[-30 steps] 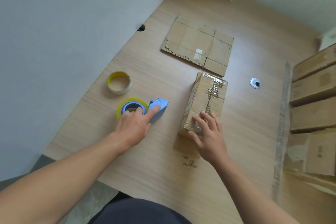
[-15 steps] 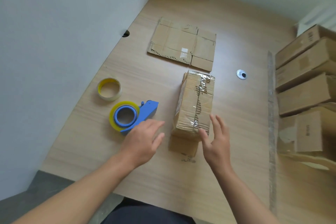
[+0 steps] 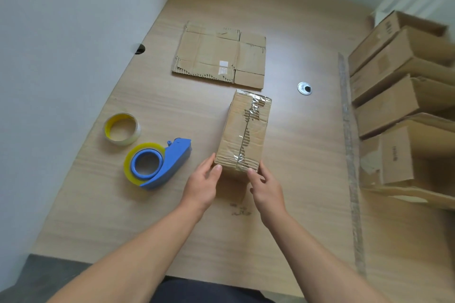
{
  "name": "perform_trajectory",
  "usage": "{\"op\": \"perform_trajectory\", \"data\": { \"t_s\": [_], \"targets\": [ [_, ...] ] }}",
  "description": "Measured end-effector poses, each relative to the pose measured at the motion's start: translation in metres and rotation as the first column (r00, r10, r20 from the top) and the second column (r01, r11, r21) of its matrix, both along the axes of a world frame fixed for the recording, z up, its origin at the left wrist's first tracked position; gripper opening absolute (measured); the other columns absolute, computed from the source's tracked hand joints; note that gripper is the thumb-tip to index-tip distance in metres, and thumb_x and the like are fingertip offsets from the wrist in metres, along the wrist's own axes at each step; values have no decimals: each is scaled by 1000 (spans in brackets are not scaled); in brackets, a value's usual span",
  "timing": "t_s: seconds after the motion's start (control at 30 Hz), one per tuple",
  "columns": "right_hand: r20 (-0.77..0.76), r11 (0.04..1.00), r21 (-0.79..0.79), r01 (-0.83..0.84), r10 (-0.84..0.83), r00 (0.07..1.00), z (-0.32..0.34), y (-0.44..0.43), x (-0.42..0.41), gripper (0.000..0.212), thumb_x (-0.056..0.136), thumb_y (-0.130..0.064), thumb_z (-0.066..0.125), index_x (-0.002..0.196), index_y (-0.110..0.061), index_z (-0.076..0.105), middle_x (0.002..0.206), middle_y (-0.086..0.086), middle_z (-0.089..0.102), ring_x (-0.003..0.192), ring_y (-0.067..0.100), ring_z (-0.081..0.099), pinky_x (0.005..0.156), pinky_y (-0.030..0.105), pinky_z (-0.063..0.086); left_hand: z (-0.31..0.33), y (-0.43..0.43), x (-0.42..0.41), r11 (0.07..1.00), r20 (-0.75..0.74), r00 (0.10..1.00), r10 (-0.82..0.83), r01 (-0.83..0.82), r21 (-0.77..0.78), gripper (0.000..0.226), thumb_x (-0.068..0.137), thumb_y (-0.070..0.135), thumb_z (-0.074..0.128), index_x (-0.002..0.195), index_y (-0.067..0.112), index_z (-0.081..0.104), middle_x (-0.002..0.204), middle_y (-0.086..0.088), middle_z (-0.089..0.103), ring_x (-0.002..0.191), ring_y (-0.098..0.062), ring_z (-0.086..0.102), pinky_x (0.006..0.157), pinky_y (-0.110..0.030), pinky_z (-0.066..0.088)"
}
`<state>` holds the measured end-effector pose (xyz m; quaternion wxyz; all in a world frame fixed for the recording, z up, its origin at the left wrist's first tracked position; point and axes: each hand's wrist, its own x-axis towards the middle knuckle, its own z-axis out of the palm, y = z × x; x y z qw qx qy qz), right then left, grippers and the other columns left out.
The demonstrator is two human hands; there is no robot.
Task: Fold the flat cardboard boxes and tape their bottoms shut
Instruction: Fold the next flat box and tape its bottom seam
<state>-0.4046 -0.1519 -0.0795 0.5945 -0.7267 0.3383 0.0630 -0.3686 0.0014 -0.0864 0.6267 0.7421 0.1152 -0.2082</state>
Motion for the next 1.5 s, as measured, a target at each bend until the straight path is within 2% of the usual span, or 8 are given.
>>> {"op": "perform_trajectory", "data": {
  "t_s": [0.23, 0.43, 0.67, 0.8, 1.03, 1.2, 1.37, 1.5],
  "targets": [
    [-1, 955, -287, -80, 84, 996, -5, 2, 4, 45, 99, -27, 60, 142, -16, 54, 104, 7, 59, 101, 17, 56, 83, 19, 35, -2, -26, 5, 969, 42, 994, 104, -111, 223, 44, 102, 33, 51, 144, 20, 51, 143, 1, 55, 133, -14, 48, 112, -26, 34],
    [-35, 918, -332, -215, 216, 976, 5, -7, -4, 38, 99, -32, 58, 133, -17, 64, 110, 6, 66, 109, 20, 59, 88, 22, 37, 6, -20, 18, 929, 57, 994, 91, -106, 355, 37, 102, 28, 50, 137, 19, 60, 138, 0, 61, 132, -19, 51, 111, -29, 35],
    [186, 836, -538, 102, 0, 983, 36, -85, 1, 35, 96, -31, 63, 124, -10, 65, 121, 5, 49, 121, 25, 48, 102, 20, 28, 11, 22, 23, 820, 84, 929, -361, 274, 502, 30, 100, 24, 56, 127, 20, 68, 126, 1, 69, 124, -15, 58, 104, -23, 38],
    [13, 867, -478, -137, 163, 987, 31, -109, 25, 51, 99, -30, 57, 146, -13, 47, 150, 5, 45, 140, 20, 38, 115, 27, 25, 13, 19, 22, 677, 142, 828, -543, 331, 657, 32, 102, 22, 52, 131, 16, 65, 126, -3, 67, 119, -26, 54, 99, -29, 37],
    [-81, 919, -365, -150, 130, 988, 11, -114, 23, 53, 97, -32, 61, 148, -25, 46, 147, -1, 52, 136, 18, 46, 109, 27, 34, 14, -6, -7, 775, 169, 951, -259, 100, 624, 39, 99, 25, 57, 133, 6, 58, 124, -11, 64, 121, -34, 55, 90, -31, 36],
    [-149, 855, -472, -215, 163, 975, 5, -106, 18, 47, 90, -44, 65, 126, -15, 55, 123, 7, 60, 118, 28, 54, 89, 33, 42, 10, -22, -28, 839, 122, 969, -216, 120, 531, 78, 98, 35, 58, 158, 11, 14, 165, -5, 16, 151, -17, 15, 111, -13, 7],
    [-120, 899, -370, -237, 206, 971, 0, -116, 15, 71, 86, -48, 69, 146, -22, 40, 140, 6, 47, 130, 26, 46, 108, 41, 39, 3, -36, -31, 857, 125, 977, -172, 86, 508, 93, 94, 41, 62, 158, 12, 2, 167, -3, 1, 152, -10, 2, 108, -9, -2],
    [-34, 952, -251, -174, 171, 985, -3, -125, 16, 45, 96, -36, 62, 139, -25, 55, 133, 6, 55, 120, 22, 54, 106, 38, 42, 1, -39, -33, 862, 154, 979, -137, 41, 505, 87, 95, 37, 63, 158, 11, 9, 166, -5, 7, 152, -13, 6, 108, -8, 0]
  ]
}}
